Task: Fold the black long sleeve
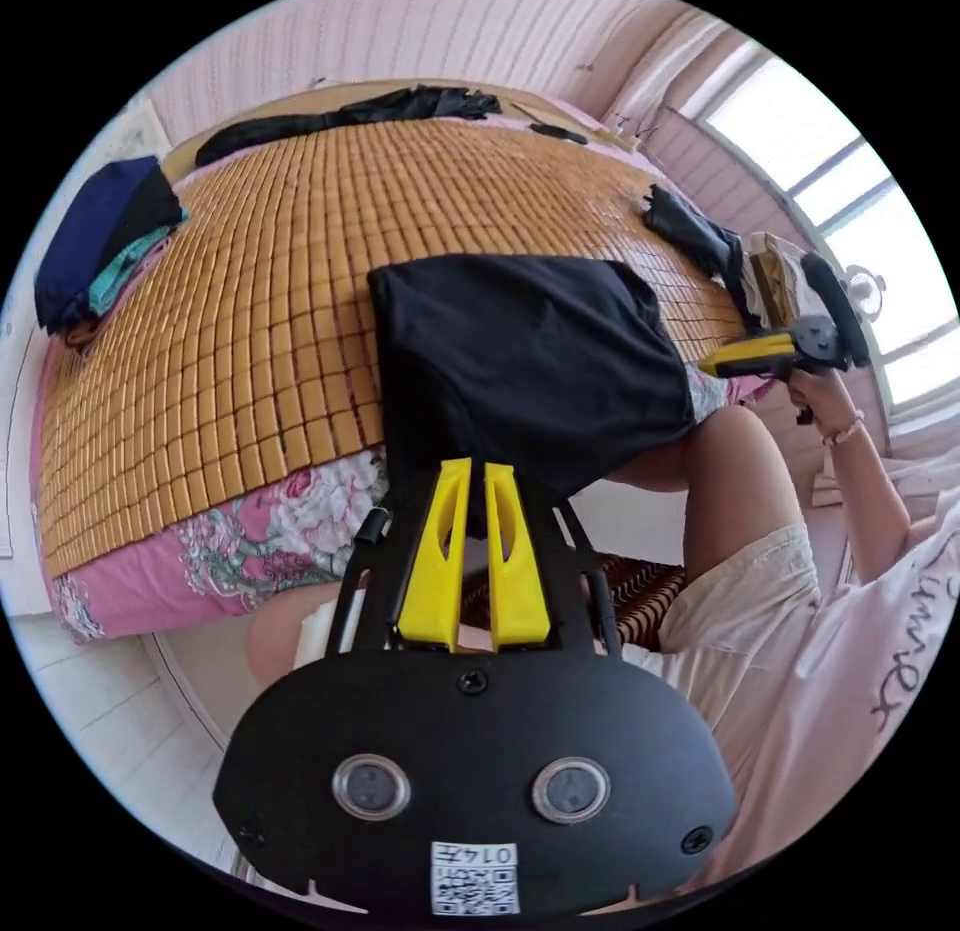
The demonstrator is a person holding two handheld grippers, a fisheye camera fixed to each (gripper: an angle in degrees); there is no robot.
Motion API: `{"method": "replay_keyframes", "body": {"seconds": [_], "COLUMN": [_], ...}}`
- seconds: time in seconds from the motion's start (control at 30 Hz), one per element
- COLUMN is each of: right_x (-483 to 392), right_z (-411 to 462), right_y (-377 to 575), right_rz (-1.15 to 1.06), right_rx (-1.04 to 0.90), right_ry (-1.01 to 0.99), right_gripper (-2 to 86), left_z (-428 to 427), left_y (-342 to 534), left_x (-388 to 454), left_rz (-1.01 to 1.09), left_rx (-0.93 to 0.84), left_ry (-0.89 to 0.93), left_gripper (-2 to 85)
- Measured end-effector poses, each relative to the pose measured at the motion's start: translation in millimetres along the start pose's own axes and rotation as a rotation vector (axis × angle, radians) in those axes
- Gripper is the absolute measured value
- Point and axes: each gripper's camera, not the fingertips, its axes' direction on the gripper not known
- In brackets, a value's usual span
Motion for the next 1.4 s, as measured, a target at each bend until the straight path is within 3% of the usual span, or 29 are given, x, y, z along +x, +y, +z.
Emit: {"method": "replay_keyframes", "body": {"seconds": [0.07,0.2,0.3,0.47,0.57,0.77,1.0,1.1,1.17,1.23,1.33,1.4], "right_x": [-15,-39,-45,-40,-30,13,77,103,115,124,143,157], "right_z": [11,67,86,75,53,68,-27,-36,-31,-23,-12,-12], "right_y": [-43,-126,-146,-159,-171,-183,-42,42,80,108,133,143], "right_rz": [-0.066,-0.146,-0.153,-0.231,-0.214,-0.128,0.055,0.210,0.291,0.348,0.400,0.417], "right_rx": [0.018,-0.103,-0.180,-0.270,-0.201,-0.240,0.134,0.089,0.009,-0.060,-0.098,-0.094], "right_ry": [0.038,0.119,0.137,0.083,0.154,0.027,-0.097,-0.092,-0.126,-0.159,-0.293,-0.370], "right_gripper": [-0.2,-0.4,-0.6,-0.6,-0.5,-0.4,0.0,1.7,9.6,11.6,9.8,3.7], "left_z": [17,60,96,98,93,103,90,82,84,89,100,108], "left_y": [-14,-27,-22,-5,2,18,35,41,40,37,31,28], "left_x": [43,86,99,96,110,126,143,157,174,189,215,228], "left_rz": [0.114,0.200,0.232,0.171,0.215,0.245,0.344,0.395,0.456,0.486,0.558,0.590], "left_rx": [0.074,0.030,-0.062,-0.035,-0.019,-0.018,0.051,0.163,0.213,0.220,0.200,0.184], "left_ry": [0.026,-0.013,-0.030,0.082,0.025,0.001,0.118,0.168,0.188,0.171,0.153,0.134], "left_gripper": [-0.4,-0.9,-0.9,-1.0,-1.0,-0.9,1.8,6.2,7.8,9.5,13.6,15.1]}}
